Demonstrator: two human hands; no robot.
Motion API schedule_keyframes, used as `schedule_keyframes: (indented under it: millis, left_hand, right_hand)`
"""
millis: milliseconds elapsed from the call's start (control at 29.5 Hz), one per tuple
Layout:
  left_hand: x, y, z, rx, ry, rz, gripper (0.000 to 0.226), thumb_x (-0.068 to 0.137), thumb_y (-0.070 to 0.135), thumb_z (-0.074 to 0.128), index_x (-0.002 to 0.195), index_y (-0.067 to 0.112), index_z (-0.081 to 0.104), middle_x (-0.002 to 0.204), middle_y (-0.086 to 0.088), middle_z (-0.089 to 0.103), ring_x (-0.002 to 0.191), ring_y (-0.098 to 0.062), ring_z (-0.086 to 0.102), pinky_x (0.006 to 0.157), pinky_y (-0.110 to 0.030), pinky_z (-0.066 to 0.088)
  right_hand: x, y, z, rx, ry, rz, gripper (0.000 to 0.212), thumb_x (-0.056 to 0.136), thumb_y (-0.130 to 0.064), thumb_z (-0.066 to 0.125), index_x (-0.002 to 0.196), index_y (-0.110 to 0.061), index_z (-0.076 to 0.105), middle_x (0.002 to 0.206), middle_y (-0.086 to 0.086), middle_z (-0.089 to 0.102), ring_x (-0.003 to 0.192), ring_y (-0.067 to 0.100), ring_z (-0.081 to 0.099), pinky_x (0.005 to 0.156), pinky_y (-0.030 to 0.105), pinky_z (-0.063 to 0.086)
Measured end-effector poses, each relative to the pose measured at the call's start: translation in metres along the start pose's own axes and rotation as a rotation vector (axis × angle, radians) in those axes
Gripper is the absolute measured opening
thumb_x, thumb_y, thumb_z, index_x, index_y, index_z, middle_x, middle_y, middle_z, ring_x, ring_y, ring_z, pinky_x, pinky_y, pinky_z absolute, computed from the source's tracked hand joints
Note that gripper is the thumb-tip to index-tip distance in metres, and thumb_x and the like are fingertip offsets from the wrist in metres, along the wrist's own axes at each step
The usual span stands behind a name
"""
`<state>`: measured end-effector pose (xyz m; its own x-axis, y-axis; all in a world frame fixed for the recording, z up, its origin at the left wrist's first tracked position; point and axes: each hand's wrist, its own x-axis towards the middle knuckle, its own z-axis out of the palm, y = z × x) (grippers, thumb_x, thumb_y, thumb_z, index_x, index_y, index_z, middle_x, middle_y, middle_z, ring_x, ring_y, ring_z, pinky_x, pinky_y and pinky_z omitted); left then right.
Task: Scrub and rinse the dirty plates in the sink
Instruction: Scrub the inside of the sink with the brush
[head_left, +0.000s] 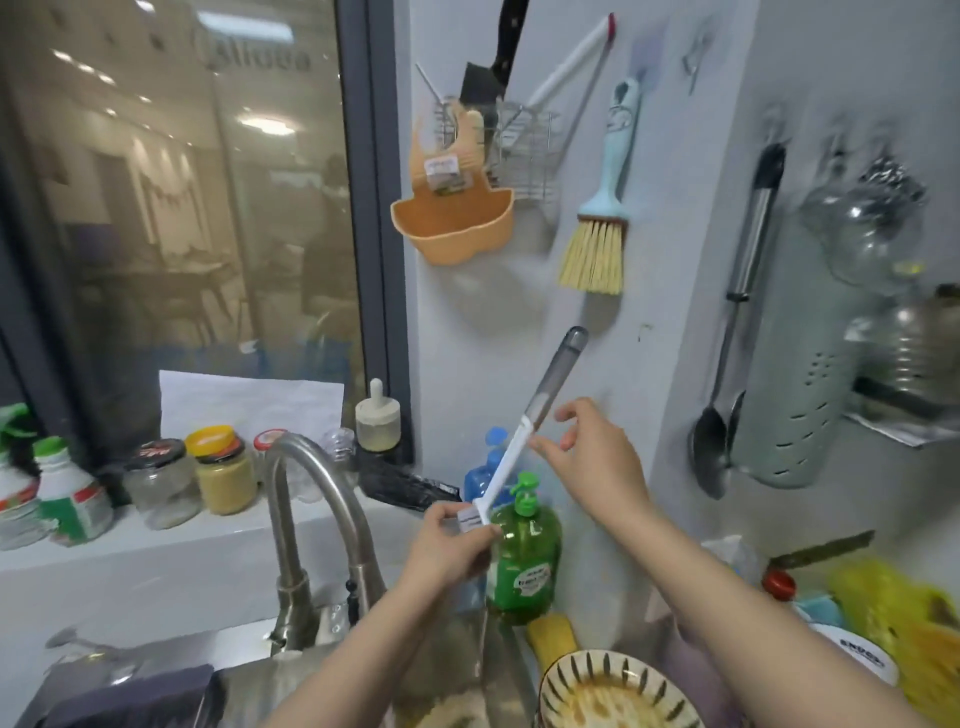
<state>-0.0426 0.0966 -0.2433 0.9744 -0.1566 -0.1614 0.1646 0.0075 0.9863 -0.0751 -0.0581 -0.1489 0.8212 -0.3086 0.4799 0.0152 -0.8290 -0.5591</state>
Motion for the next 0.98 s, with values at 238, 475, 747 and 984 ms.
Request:
schedule_keyframes:
  millis: [238, 475, 747, 984]
  left_hand:
    - [-0.006, 0.069, 0.013, -0.09, -0.091, 0.086, 0.031, 0.079, -0.001, 0.074, 0.1, 0.007, 0.052, 0.068, -0.01, 0.062, 0.057, -0.02, 0.054, 0.071, -0.038, 0.054]
    - [-0.002, 0.149, 0.041, -0.185, -0.244, 0.08, 0.026, 0.088, 0.005, 0.066, 0.109, 0.005, 0.05, 0.054, -0.004, 0.06, 0.056, -0.018, 0.054, 0.054, -0.028, 0.055]
    - [0.016, 0.222, 0.081, -0.157, -0.224, 0.233, 0.044, 0.089, 0.015, 0.069, 0.124, -0.004, 0.05, 0.082, -0.013, 0.057, 0.064, -0.023, 0.055, 0.053, -0.027, 0.057]
    - [0.026, 0.223, 0.099, -0.153, -0.24, 0.211, 0.035, 0.087, 0.013, 0.07, 0.112, 0.002, 0.048, 0.092, -0.017, 0.056, 0.067, -0.024, 0.055, 0.05, -0.025, 0.054]
  right_hand:
    - [0.052, -0.032, -0.028, 0.651, -0.138, 0.117, 0.01, 0.096, -0.017, 0.055, 0.102, -0.01, 0.053, 0.081, 0.005, 0.062, 0.042, 0.009, 0.056, 0.037, 0.02, 0.037]
    - [0.097, -0.064, -0.074, 0.65, 0.072, 0.044, 0.014, 0.097, -0.015, 0.048, 0.105, -0.006, 0.055, 0.084, 0.01, 0.063, 0.051, 0.009, 0.056, 0.038, 0.018, 0.042]
    - [0.149, -0.093, -0.127, 0.501, 0.282, -0.035, 0.016, 0.097, -0.021, 0.044, 0.085, -0.017, 0.054, 0.095, 0.009, 0.068, 0.069, 0.025, 0.058, 0.064, 0.039, 0.054]
    - [0.149, -0.085, -0.132, 0.427, 0.348, 0.017, 0.023, 0.097, -0.025, 0.041, 0.106, -0.011, 0.057, 0.099, 0.009, 0.069, 0.085, 0.033, 0.065, 0.078, 0.044, 0.053]
